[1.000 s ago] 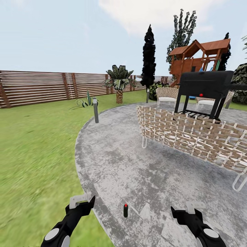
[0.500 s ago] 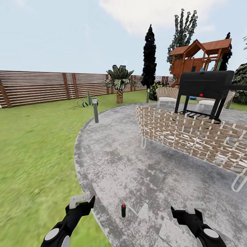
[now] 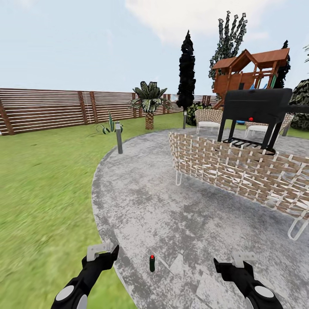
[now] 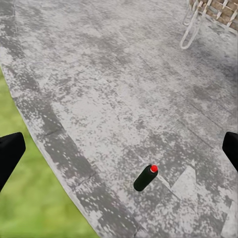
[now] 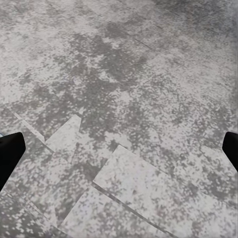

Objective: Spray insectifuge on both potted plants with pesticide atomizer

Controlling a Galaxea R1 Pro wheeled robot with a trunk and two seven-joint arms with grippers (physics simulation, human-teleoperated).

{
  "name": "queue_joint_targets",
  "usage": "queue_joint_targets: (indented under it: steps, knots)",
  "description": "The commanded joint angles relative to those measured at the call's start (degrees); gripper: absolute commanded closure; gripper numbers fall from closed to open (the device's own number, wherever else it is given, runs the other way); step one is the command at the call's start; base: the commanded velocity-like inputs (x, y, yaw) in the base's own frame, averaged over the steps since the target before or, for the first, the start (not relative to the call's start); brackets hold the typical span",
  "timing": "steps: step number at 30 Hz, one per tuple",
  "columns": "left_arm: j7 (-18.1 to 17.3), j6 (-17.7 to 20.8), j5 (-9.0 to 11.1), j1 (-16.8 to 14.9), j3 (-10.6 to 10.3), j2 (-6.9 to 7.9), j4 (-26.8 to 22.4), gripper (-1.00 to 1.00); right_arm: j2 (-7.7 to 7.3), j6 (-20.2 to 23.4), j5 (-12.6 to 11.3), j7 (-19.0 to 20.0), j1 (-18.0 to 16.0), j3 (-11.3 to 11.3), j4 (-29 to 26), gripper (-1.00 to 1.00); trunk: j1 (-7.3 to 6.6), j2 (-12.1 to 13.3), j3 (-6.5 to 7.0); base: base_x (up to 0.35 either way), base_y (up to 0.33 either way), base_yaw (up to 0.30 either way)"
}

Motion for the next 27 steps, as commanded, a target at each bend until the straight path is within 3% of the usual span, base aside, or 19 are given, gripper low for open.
queue_joint_targets:
  steps: [1,27]
  knots:
    - [0.0,0.3,0.6,0.0,0.0,-0.02,-0.1,-1.00,-0.01,0.3,0.0,0.0,0.0,0.0,-0.1,-1.00,-0.01,0.0,-0.05,0.000,0.000,0.000]
    - [0.0,0.3,0.6,0.0,0.0,-0.02,-0.1,-1.00,-0.01,0.3,0.0,0.0,0.0,-0.1,-0.1,-1.00,-0.01,0.0,-0.05,0.000,-0.049,0.000]
